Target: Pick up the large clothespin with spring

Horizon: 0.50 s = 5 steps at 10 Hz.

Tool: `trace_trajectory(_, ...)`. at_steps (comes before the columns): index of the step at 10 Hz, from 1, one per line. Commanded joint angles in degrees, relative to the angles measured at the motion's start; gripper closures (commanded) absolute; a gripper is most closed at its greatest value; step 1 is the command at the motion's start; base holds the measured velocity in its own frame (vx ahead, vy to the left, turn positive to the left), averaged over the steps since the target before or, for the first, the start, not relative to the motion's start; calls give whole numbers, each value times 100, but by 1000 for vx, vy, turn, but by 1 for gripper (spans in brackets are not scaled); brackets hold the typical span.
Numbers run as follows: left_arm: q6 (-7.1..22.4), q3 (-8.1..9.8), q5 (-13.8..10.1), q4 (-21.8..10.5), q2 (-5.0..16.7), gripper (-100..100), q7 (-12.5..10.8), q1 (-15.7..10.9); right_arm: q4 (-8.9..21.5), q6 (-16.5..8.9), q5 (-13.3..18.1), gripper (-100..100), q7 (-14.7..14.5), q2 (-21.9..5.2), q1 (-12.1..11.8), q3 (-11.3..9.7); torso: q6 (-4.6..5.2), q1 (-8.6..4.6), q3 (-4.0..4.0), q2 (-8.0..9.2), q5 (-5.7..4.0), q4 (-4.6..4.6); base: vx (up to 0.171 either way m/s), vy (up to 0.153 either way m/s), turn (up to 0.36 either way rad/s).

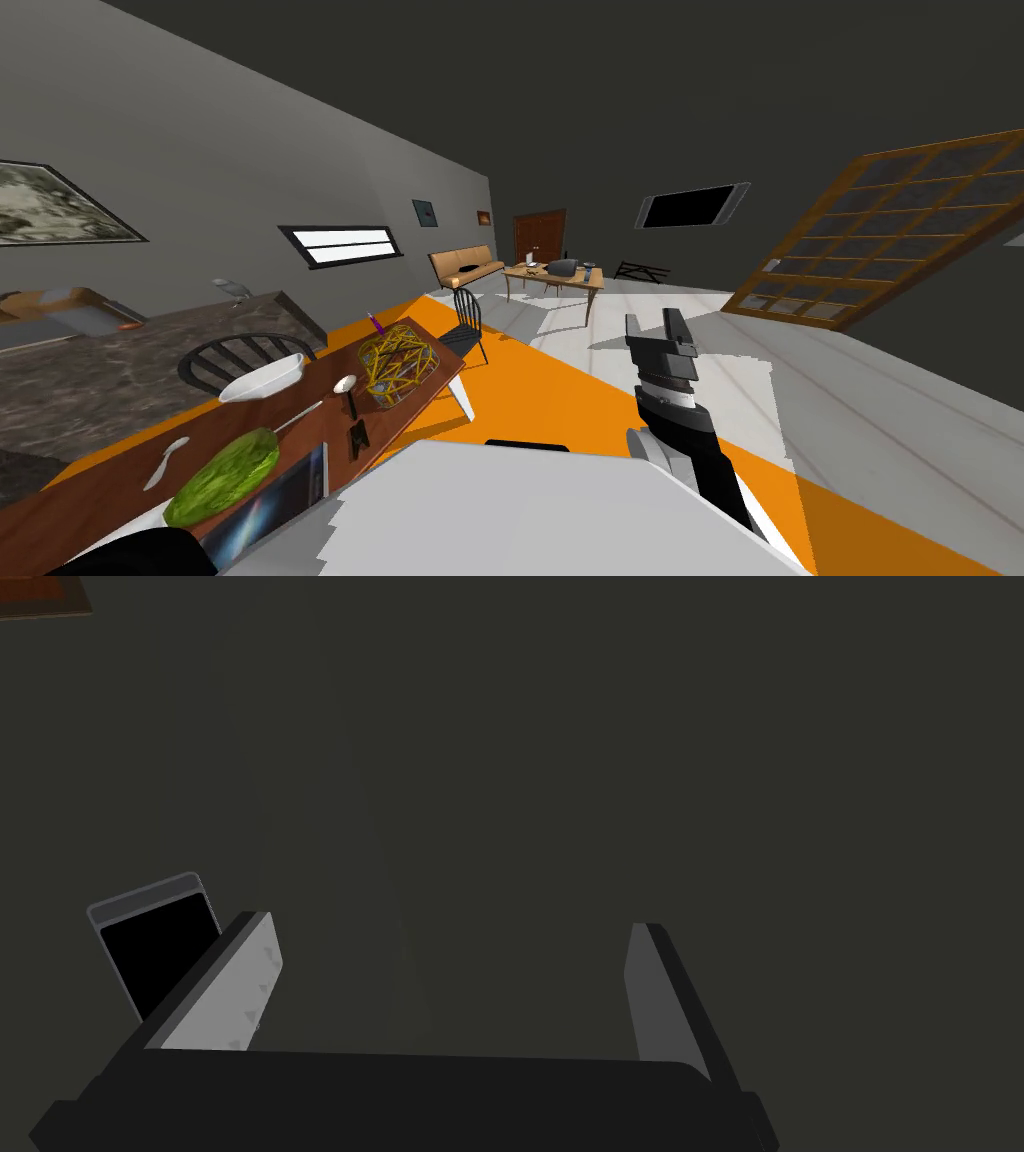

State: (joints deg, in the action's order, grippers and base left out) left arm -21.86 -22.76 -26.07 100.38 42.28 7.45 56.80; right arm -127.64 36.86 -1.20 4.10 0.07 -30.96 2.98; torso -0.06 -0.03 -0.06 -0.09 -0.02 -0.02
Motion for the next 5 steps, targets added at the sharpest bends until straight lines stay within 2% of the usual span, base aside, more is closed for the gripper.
trace_trajectory(1,3,-276,-228,-252,286,-100,-72,104,0,0,0,0,0,0,0,0,0,0,0,0,0,0,56,-8,-234)
trace_trajectory(2,29,-408,-416,-391,529,-100,-132,148,0,0,0,0,0,0,1,0,3,3,-2,-3,0,-1,81,-5,-370)
trace_trajectory(3,29,-527,-416,-483,529,-100,-132,148,0,0,0,0,0,0,1,0,4,5,-6,-11,1,-2,62,17,-116)
trace_trajectory(4,50,-695,-599,-656,747,-100,-201,174,0,0,0,0,0,0,-1,1,-2,8,-4,-8,2,-1,70,21,-158)
trace_trajectory(5,50,-780,-599,-711,747,-100,-201,174,0,0,0,0,0,0,0,0,2,11,-5,-10,2,-2,55,21,-123)
